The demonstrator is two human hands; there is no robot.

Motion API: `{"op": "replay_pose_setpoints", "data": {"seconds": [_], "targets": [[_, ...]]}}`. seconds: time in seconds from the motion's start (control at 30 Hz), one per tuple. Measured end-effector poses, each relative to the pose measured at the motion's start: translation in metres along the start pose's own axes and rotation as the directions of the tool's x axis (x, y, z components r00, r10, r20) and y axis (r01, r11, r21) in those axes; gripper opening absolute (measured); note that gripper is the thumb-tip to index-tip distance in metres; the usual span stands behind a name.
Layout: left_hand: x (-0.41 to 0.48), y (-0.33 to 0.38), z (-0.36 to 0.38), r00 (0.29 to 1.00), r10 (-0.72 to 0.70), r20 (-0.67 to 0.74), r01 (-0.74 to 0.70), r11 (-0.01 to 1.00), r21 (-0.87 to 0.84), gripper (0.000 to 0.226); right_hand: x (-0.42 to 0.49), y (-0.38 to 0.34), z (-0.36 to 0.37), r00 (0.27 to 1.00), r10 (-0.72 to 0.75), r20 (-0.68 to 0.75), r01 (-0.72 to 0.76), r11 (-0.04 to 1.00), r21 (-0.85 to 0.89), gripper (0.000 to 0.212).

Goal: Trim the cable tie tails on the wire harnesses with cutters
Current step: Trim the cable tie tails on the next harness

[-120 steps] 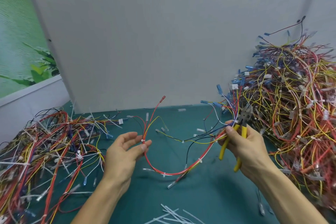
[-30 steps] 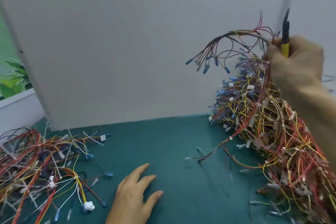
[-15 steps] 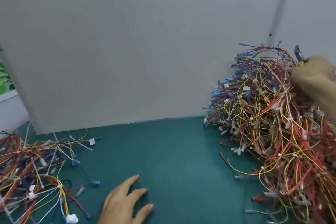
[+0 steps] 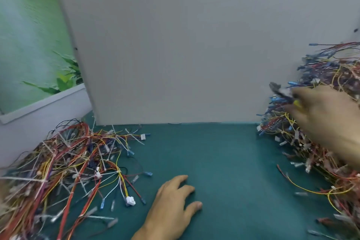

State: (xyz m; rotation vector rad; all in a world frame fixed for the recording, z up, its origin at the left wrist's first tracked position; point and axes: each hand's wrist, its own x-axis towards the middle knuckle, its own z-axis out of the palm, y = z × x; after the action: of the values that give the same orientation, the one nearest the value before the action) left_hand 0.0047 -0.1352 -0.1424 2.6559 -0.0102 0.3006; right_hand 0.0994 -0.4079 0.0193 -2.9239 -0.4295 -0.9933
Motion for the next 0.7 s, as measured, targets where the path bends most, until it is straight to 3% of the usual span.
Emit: {"op": "replay_pose_setpoints", "data": {"seconds": [0.03,0.13,0.23,0.3,0.4,0.43,0.53,0.6,0.67,0.7], "targets": [[0.000,0.000,-0.003,1.000,0.004,-0.031,-0.005,1.000,-0.011,0.045,-0.004,-0.026,-0.010,0.994,-0.036,0.098,0.028,0.996,0.088,0.027],[0.002,-0.005,-0.013,0.991,-0.024,-0.130,0.027,0.999,0.020,0.041,-0.059,-0.077,0.050,0.916,-0.170,0.363,0.060,0.954,0.294,0.024],[0.006,-0.014,-0.025,0.971,-0.094,-0.221,0.125,0.984,0.130,0.038,-0.087,-0.105,0.078,0.882,-0.172,0.440,0.045,0.957,0.285,0.026],[0.008,-0.022,-0.033,0.952,-0.156,-0.264,0.214,0.955,0.207,0.038,-0.106,-0.116,0.086,0.880,-0.211,0.425,0.119,0.965,0.233,0.031],[0.011,-0.032,-0.043,0.917,-0.235,-0.322,0.324,0.909,0.262,0.038,-0.106,-0.120,0.082,0.893,-0.112,0.437,0.027,0.980,0.196,0.032],[0.012,-0.035,-0.046,0.908,-0.254,-0.333,0.347,0.902,0.258,0.037,-0.105,-0.120,0.080,0.894,-0.119,0.432,0.029,0.977,0.210,0.032],[0.014,-0.041,-0.059,0.873,-0.303,-0.382,0.396,0.898,0.193,0.035,-0.113,-0.115,0.087,0.967,-0.125,0.221,0.049,0.946,0.319,0.040],[0.014,-0.046,-0.073,0.825,-0.338,-0.454,0.438,0.889,0.134,0.030,-0.115,-0.117,0.093,0.992,-0.059,0.110,0.015,0.931,0.365,0.076],[0.014,-0.052,-0.086,0.761,-0.367,-0.535,0.477,0.876,0.077,0.021,-0.116,-0.118,0.101,0.998,-0.050,-0.048,0.064,0.932,0.357,0.090],[0.014,-0.056,-0.091,0.728,-0.386,-0.566,0.501,0.863,0.056,0.019,-0.116,-0.118,0.101,0.998,-0.049,-0.049,0.063,0.931,0.360,0.090]]}}
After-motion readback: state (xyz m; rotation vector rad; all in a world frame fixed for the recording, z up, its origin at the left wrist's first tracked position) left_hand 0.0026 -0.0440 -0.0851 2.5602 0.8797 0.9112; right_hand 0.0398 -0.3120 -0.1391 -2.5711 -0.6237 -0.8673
